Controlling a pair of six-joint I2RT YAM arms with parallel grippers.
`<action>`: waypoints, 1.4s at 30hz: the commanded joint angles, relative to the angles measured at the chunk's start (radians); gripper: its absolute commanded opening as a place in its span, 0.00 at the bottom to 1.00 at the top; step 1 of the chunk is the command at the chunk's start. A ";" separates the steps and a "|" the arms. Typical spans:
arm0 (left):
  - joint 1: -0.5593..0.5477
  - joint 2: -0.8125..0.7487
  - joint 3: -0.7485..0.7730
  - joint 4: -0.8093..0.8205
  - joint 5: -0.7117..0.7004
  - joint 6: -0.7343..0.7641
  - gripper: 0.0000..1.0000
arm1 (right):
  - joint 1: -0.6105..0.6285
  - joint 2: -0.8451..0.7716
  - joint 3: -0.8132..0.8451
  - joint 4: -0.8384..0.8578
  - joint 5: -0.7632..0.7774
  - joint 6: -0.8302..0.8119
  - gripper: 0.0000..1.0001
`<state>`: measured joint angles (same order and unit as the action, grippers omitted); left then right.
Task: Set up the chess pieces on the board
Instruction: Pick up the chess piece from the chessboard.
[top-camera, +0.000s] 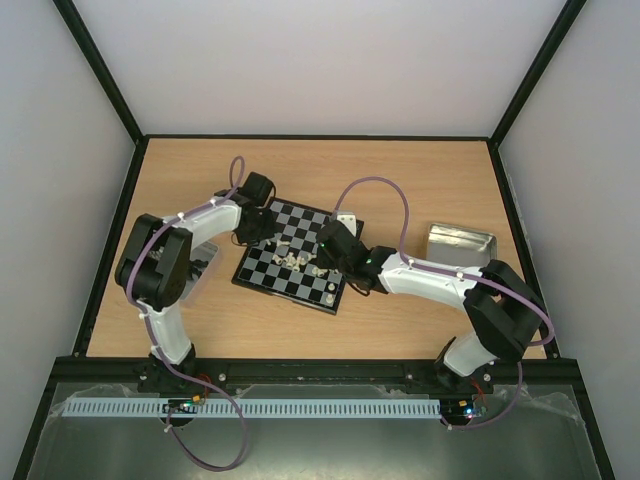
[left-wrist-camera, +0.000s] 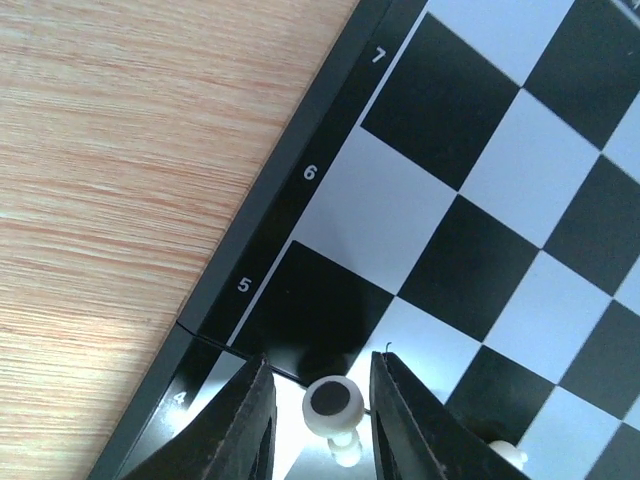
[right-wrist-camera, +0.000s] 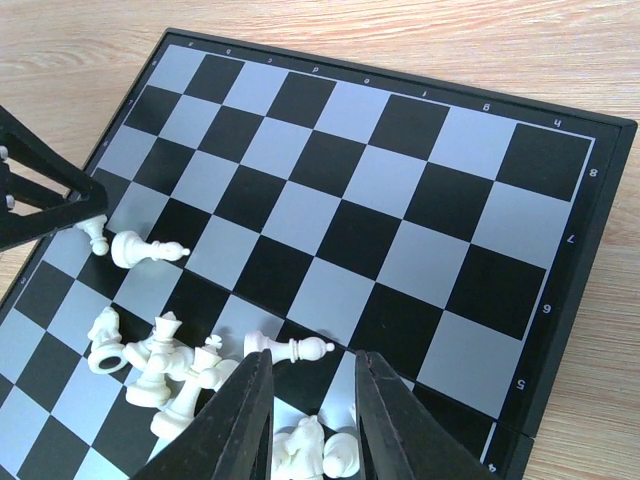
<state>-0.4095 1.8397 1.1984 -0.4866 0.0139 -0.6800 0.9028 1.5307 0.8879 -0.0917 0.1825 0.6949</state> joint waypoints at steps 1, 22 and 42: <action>-0.008 0.034 0.030 -0.050 -0.023 0.001 0.27 | 0.004 0.009 0.002 0.023 0.033 -0.010 0.22; -0.023 0.021 -0.005 -0.032 0.009 -0.008 0.20 | 0.002 0.013 0.008 0.020 0.025 -0.007 0.22; -0.022 -0.223 -0.169 0.103 0.069 -0.109 0.18 | -0.004 -0.004 -0.020 0.172 -0.243 0.030 0.22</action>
<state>-0.4274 1.6859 1.0546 -0.4210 0.0521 -0.7456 0.9024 1.5326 0.8864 0.0002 0.0101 0.7078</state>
